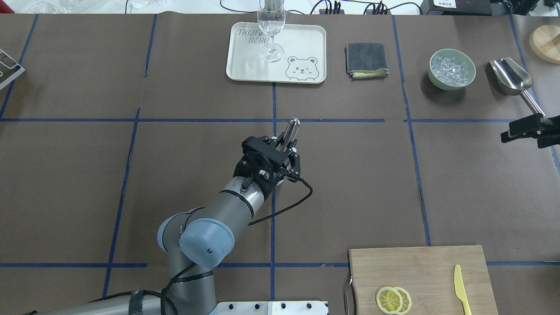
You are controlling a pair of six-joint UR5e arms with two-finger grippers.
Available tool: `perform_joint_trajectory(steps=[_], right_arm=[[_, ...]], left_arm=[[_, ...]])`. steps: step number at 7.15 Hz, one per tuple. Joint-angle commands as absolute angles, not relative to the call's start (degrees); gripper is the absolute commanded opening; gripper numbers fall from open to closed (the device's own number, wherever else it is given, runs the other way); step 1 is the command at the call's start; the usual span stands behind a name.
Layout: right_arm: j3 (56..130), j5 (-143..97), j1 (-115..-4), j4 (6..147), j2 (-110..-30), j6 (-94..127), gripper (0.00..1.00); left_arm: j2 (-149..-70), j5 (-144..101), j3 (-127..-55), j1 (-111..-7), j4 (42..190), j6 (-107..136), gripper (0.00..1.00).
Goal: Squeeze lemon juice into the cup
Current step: 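Press the muddler down into the cup onto the lemon slice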
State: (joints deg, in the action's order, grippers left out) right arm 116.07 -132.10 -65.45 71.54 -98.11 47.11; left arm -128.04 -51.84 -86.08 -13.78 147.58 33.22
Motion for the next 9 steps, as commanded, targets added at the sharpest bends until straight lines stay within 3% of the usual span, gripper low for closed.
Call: perform_joint_trajectory(steps=[1, 5, 9], right_arm=[[116.02, -132.10, -65.39, 71.54, -98.00, 47.11, 1.00], [116.02, -132.10, -65.39, 71.54, -97.91, 47.11, 1.00], [116.19, -132.10, -65.39, 71.54, -98.00, 47.46, 1.00]], left_arm=[[-127.97, -51.86, -86.04, -13.45, 147.57, 33.14, 0.00], [-128.49, -51.94, -86.74, -13.45, 147.48, 32.26, 0.00], [-129.37, -52.64, -96.74, -16.60, 145.30, 29.09, 0.00]])
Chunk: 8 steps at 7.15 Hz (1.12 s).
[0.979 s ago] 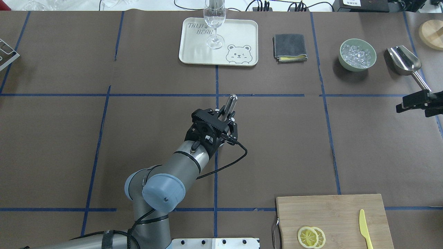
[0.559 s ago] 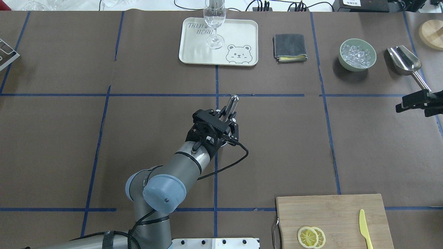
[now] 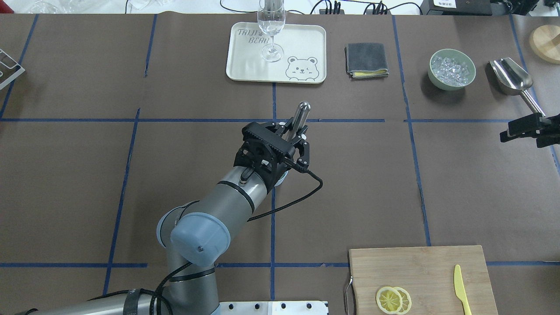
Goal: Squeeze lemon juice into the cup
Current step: 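Lift the muddler out and carry it back toward its spot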
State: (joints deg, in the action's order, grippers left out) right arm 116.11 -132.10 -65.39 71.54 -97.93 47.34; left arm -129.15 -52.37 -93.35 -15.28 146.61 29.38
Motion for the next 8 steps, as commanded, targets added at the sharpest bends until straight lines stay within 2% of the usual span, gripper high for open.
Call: perform_joint_trajectory(steps=[1, 3, 5, 6, 8], right_arm=[[116.28, -132.10, -65.48, 71.54, -98.09, 47.63, 1.00], [116.37, -132.10, -65.48, 71.54, -98.26, 47.72, 1.00], [116.80, -132.10, -65.57, 71.46, -99.05, 47.72, 1.00], [116.72, -132.01, -65.57, 71.46, -99.14, 47.72, 1.00], [116.81, -131.92, -65.48, 71.46, -99.58, 47.72, 1.00]], left_arm=[[-129.55, -53.78, -99.29, -18.53, 142.50, 29.35, 0.00], [-128.59, -68.75, -105.01, -27.29, 131.98, 32.32, 0.00], [-126.06, -83.85, -107.65, -35.30, 121.86, 33.84, 0.00], [-122.12, -88.55, -110.10, -39.94, 115.29, 35.84, 0.00], [-115.35, -92.97, -109.78, -42.79, 109.36, 44.09, 0.00]])
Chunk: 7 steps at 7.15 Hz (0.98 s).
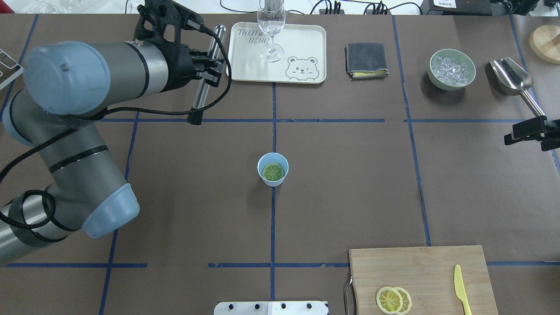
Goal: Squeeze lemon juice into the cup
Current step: 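Lift the muddler out and carry it back toward its spot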
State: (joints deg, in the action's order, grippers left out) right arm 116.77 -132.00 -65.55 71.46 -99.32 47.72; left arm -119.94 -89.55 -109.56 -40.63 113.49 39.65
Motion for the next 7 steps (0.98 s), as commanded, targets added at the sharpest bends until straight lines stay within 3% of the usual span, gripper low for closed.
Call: perform_joint_trajectory(steps=[1, 3, 6, 7], right_arm=[[116.55, -131.84, -65.48, 71.46, -99.49, 47.72, 1.00], [116.72, -131.92, -65.48, 71.46, -99.49, 47.81, 1.00], [116.37, -131.84, -65.39, 69.88, -99.58, 47.81, 1.00], [116.37, -131.75, -65.39, 69.87, -99.49, 47.81, 1.00]], left_arm=[[-111.14, -95.77, -109.43, -42.98, 107.51, 46.30, 0.00], [-107.15, -109.78, -108.03, -46.22, 99.46, 48.51, 0.00], [-106.27, -114.26, -95.75, -47.72, 95.80, 46.33, 0.00], [-105.74, -115.04, -95.37, -50.86, 95.02, 40.14, 0.00]])
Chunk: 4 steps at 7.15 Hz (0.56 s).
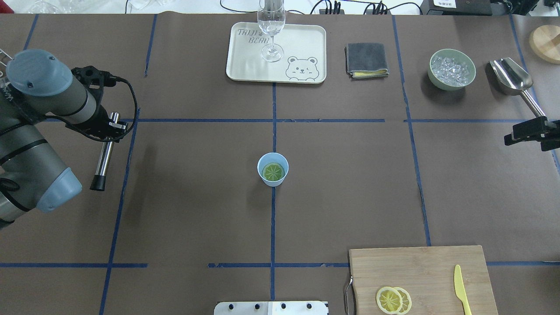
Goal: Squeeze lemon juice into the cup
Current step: 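Lift the muddler out and carry it back toward its spot, then lower the muddler upright onto the table and open the left gripper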
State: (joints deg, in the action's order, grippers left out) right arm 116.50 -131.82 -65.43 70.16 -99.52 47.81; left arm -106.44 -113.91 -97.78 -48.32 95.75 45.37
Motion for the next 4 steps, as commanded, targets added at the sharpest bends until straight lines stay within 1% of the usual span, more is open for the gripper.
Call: perform_joint_trajectory(steps=[1, 4], right_arm=[[116.63, -131.84, -65.39, 69.87, -99.58, 47.81, 1.00], [116.37, -131.84, -65.39, 69.87, -99.58, 47.81, 1.00]], left_arm=[[-103.56, -116.09, -95.19, -52.80, 95.10, 35.21, 0.00], [-102.57, -119.53, -92.56, -53.79, 95.62, 36.64, 0.00]])
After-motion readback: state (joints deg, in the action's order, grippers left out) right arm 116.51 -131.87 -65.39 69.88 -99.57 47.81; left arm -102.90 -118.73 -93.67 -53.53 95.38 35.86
